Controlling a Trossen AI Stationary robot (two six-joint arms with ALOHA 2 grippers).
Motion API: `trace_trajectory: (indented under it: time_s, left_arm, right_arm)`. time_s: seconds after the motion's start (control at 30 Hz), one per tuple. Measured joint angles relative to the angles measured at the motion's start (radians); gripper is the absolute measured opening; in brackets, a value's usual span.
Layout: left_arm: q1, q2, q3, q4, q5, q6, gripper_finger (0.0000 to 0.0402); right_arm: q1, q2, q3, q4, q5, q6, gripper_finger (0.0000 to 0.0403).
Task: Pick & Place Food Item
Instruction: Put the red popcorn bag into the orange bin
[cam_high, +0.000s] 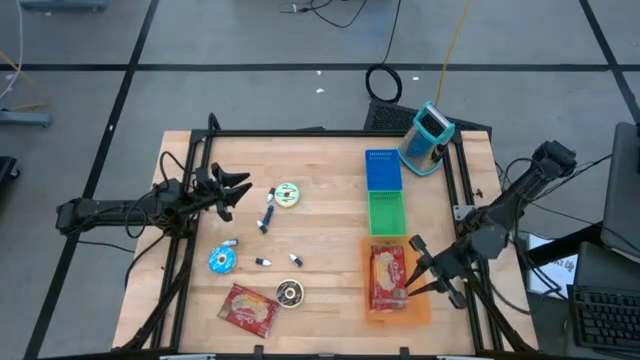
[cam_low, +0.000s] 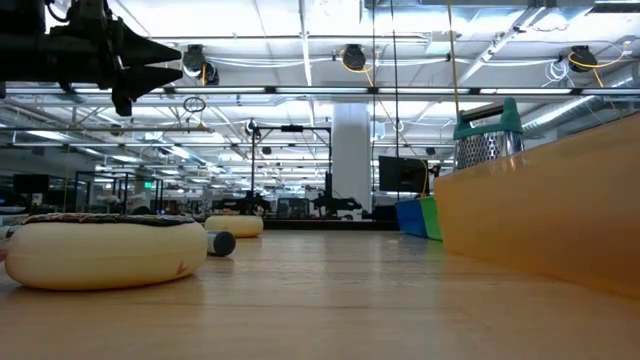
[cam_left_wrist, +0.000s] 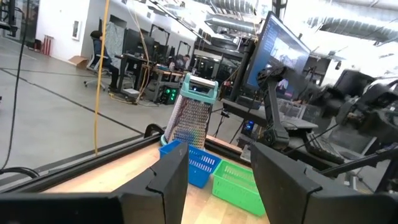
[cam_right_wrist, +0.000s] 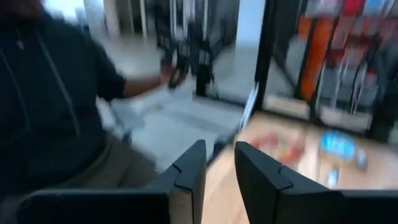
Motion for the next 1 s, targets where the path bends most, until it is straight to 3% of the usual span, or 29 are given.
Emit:
trace_trajectory:
  time_s: [0.2, 0.43, 0.5, 0.6, 0.67, 0.8, 0.9, 1.0]
  left_arm:
    - [0.000, 0.000, 0.000, 0.051, 0.000, -0.226, 0.0175]
    - [0.000, 0.000, 0.000, 0.041, -0.025, -0.288, 0.0175]
    - [0.000, 0.002, 0.000, 0.040, 0.086, -0.302, 0.0175]
    - [-0.028, 0.054, 0.000, 0.082, 0.386, -0.304, 0.0175]
    - [-0.098, 0.114, 0.000, 0.157, 0.459, -0.297, 0.0175]
    - [-0.308, 0.268, 0.074, 0.155, 0.324, -0.125, 0.0175]
    - [-0.442, 0.399, 0.216, -0.021, 0.254, -0.063, 0.0175]
    - [-0.542, 0.542, 0.403, -0.287, 0.156, -0.151, 0.0175]
  right_arm:
    - [-0.062, 0.000, -0.230, 0.471, 0.001, -0.025, 0.0073]
    - [-0.132, 0.000, -0.304, 0.583, 0.007, -0.033, 0.0073]
    - [-0.153, 0.000, -0.304, 0.589, 0.006, -0.050, 0.0073]
    - [-0.180, -0.007, -0.304, 0.589, 0.002, -0.072, 0.0073]
    - [-0.194, -0.014, -0.304, 0.589, 0.001, -0.074, 0.0073]
    - [-0.216, -0.020, -0.304, 0.580, 0.001, -0.093, 0.0073]
    - [-0.227, -0.020, -0.304, 0.576, 0.001, -0.101, 0.0073]
    - [-0.241, -0.020, -0.304, 0.572, 0.000, -0.112, 0.0073]
